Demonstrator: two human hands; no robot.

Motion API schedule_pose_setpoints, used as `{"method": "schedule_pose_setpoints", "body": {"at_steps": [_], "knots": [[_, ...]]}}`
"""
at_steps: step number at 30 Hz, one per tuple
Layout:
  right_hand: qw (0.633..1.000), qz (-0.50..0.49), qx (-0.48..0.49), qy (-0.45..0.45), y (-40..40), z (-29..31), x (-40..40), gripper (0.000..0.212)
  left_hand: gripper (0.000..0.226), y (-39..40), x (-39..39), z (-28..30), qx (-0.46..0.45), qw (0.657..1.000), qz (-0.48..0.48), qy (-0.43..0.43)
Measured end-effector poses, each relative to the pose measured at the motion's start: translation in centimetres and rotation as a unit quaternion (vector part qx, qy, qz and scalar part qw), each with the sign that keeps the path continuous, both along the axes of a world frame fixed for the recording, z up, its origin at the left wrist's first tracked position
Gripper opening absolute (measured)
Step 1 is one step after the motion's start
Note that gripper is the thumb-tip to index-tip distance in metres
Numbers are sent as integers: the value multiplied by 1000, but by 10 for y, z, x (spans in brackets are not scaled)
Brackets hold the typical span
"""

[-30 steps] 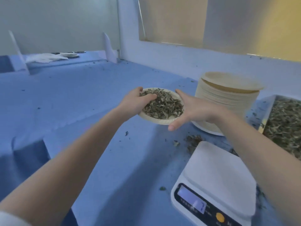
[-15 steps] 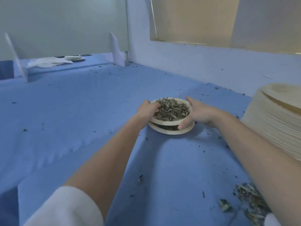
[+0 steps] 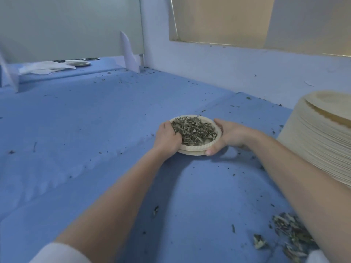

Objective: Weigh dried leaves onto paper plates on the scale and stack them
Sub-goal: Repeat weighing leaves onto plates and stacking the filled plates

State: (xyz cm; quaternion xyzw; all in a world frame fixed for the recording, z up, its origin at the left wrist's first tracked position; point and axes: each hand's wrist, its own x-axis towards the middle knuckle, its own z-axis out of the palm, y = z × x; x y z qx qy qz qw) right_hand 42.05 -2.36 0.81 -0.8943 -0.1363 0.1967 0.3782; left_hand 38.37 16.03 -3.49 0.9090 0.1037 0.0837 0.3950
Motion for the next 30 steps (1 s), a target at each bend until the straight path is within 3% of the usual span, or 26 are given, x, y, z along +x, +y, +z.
{"method": "schedule_pose_setpoints", "body": {"at_steps": [4,11,17,23,27,30], "knots": [[998,12,-46,-47,4,24,-20,131,57,-2,-13,28,59,998,0,28],[992,27,-49,-116,-2,73,-82,128,64,-37,-71,90,93,994,-32,-45],[973,29,-65,-218,-30,134,-127,104,58,-104,-112,149,19,986,-111,-127],[967,-32,-33,-252,-103,167,-144,84,49,-166,-114,179,-89,980,-142,-110],[948,-124,-78,-282,-159,152,-134,56,50,-206,-101,170,-58,987,-140,-49],[940,-185,-110,-266,-190,137,-126,52,57,-219,-90,158,-23,994,-104,-24]]}}
